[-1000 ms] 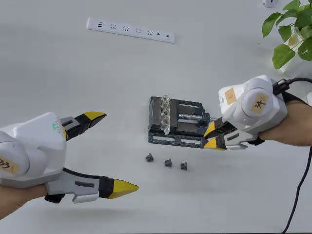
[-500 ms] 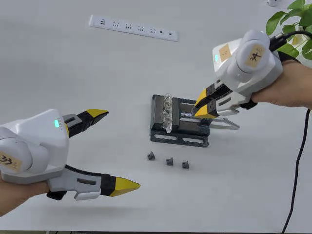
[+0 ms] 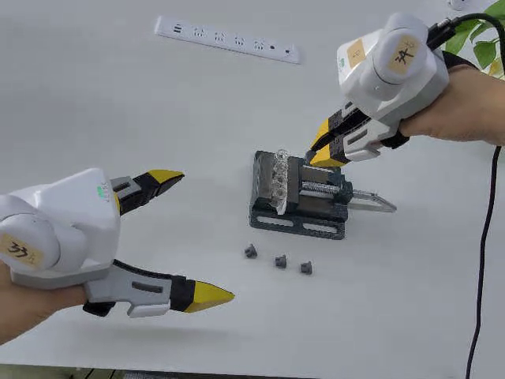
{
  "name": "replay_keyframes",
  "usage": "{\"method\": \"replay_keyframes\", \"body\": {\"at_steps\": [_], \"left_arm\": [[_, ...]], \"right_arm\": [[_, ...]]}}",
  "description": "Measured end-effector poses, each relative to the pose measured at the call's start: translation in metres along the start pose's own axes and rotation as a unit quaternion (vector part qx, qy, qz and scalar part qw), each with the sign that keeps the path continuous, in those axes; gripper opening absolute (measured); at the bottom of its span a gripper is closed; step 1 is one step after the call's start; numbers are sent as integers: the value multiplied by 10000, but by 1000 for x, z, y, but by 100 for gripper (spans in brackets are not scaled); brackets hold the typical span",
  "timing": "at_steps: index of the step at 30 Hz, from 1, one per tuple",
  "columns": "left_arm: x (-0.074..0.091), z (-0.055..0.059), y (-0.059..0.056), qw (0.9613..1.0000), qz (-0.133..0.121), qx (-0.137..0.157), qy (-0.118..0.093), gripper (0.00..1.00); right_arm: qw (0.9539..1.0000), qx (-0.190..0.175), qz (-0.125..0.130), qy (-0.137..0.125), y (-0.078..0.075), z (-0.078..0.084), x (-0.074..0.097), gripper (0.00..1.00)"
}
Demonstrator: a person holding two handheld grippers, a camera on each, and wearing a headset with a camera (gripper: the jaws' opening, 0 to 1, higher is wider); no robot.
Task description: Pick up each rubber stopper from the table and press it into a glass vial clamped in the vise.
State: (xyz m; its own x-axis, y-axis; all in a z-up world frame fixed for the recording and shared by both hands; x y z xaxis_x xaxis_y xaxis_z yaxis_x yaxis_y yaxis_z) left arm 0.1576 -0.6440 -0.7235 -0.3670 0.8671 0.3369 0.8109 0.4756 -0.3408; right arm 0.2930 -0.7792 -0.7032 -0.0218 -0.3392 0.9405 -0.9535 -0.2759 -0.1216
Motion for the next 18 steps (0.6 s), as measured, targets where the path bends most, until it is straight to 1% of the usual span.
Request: {"method": "replay_keyframes", "body": {"at_steps": [6,13,18], "left_arm": [[-3,0,3,10000,17,32,-13,99],[-5,0,6,10000,34,53,-25,99],[-8,0,7,10000,64,18,13,99]], "right_arm": [[10000,45,-63,11,-10,-4,-9,6],[9999,29,-107,28,-25,-1,-23,6],[9999,-45,-159,0,-30,1,-29,6]]}}
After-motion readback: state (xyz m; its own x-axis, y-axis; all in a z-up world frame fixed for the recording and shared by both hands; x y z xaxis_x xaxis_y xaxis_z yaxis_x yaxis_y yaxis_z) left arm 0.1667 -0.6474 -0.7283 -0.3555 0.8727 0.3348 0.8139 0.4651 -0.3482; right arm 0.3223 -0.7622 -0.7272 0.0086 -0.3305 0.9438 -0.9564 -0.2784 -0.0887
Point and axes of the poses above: the centre of the closed fingertips' face, and the gripper's own axes: x roughly backward along the fingers, y roughly to its left, z roughly out of its underside, the point moved 4 cm from there along x, roughly backward along the fingers, and after that the axes turned 14 degrees about x, right-handed, at the moved point
